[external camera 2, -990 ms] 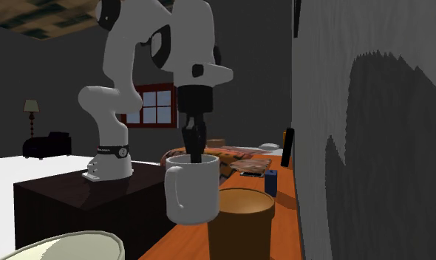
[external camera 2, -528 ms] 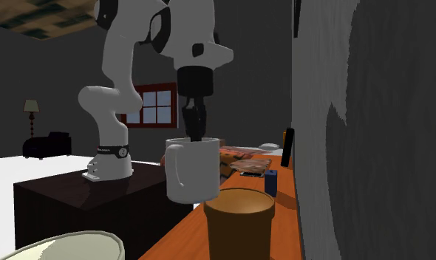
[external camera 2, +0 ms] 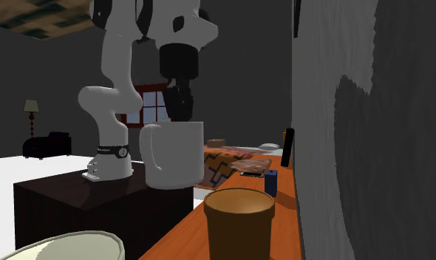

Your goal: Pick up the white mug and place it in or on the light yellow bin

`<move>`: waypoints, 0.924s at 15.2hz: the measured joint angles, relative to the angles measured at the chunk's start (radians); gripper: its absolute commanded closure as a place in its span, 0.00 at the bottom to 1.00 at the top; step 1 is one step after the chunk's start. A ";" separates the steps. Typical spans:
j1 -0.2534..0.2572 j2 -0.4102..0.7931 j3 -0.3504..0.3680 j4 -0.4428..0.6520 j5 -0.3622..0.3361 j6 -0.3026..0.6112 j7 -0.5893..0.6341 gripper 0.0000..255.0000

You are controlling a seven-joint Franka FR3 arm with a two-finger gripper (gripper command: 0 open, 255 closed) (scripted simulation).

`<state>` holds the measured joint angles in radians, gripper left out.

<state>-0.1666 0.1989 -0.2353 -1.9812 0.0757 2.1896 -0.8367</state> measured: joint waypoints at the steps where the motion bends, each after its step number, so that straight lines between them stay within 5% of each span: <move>1: -0.014 -0.004 -0.009 0.002 0.001 -0.006 -0.023 1.00; 14: -0.188 0.046 -0.108 0.119 0.042 -0.088 -0.306 1.00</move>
<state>-0.3543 0.2452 -0.3436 -1.8618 0.1176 2.1014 -1.1425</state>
